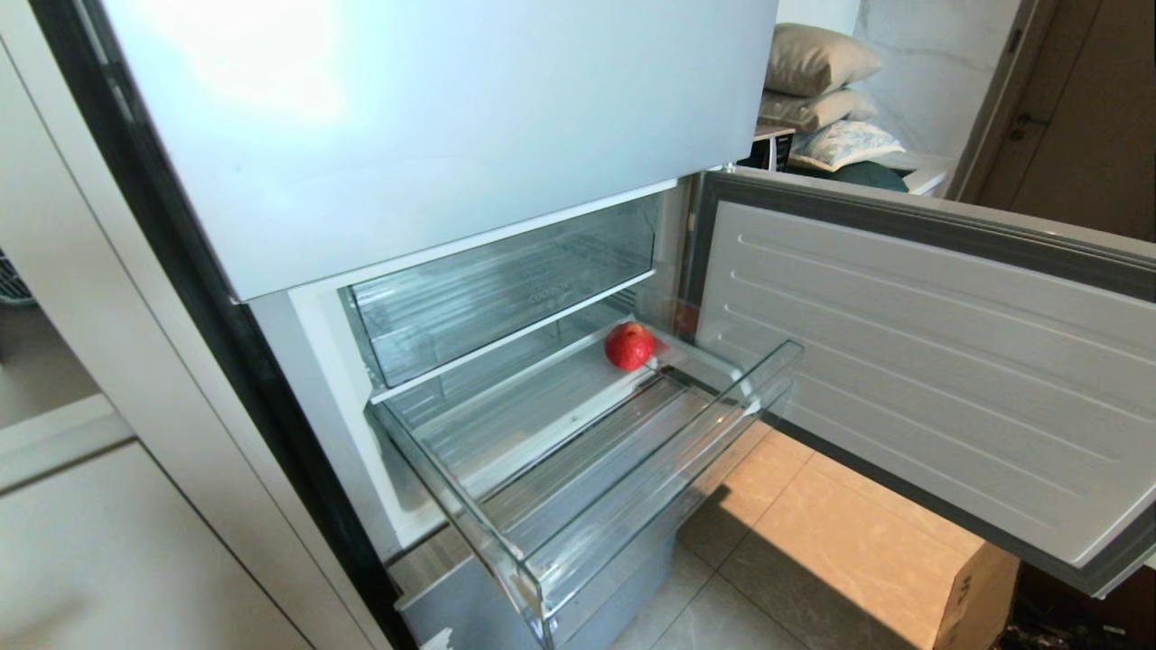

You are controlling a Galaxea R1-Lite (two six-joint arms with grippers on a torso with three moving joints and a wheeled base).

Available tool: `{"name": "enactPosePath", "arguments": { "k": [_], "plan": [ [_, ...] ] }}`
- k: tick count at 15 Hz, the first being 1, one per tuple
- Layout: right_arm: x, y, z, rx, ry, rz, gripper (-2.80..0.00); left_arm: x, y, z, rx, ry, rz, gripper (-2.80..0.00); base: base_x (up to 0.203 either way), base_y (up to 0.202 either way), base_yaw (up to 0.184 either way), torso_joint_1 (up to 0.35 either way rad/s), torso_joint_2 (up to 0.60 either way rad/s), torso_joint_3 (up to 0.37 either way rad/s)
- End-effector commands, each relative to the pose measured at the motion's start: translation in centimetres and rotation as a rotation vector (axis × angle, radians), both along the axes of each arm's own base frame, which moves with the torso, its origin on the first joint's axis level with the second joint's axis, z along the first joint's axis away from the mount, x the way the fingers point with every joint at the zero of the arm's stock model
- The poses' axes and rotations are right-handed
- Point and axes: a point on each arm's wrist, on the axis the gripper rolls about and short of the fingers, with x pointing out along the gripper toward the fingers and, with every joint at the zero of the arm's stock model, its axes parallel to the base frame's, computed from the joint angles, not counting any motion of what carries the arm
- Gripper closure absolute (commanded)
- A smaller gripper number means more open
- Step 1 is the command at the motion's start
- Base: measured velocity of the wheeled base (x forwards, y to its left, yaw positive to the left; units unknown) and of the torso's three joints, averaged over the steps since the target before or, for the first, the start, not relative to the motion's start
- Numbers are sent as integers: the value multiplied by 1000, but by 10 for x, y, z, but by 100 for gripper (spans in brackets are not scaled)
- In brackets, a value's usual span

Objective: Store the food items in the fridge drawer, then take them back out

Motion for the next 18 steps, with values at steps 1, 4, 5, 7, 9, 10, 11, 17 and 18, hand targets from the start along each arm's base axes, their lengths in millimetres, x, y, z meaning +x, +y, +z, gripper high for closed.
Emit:
{"name": "enactPosePath", "arguments": {
  "k": [1,4,5,7,9,10,11,17,18],
  "plan": [
    [32,-20,6,49,94,-182,0,0,0,0,-1,1,0,0,0,0,0,0,0,0],
    [59,-72,23,75,23,-429,0,0,0,0,0,1,0,0,0,0,0,0,0,0],
    [65,-91,31,67,-12,-486,0,0,0,0,-1,0,0,0,0,0,0,0,0,0],
    [70,-129,44,50,-61,-579,0,0,0,0,0,0,0,0,0,0,0,0,0,0],
    [68,-159,43,76,-60,-614,0,0,0,0,0,0,0,0,0,0,0,0,0,0],
    [67,-171,40,99,-56,-610,0,0,0,0,-1,0,0,0,0,0,0,0,0,0],
    [69,-182,36,123,-47,-603,0,0,0,0,-1,0,-1,0,0,0,0,0,0,0],
    [94,-278,4,264,-53,-640,0,0,0,0,-1,1,0,0,0,0,0,0,0,0],
    [95,-297,-3,261,-62,-655,0,0,0,0,-1,0,0,0,0,0,0,0,0,0]
  ]
}}
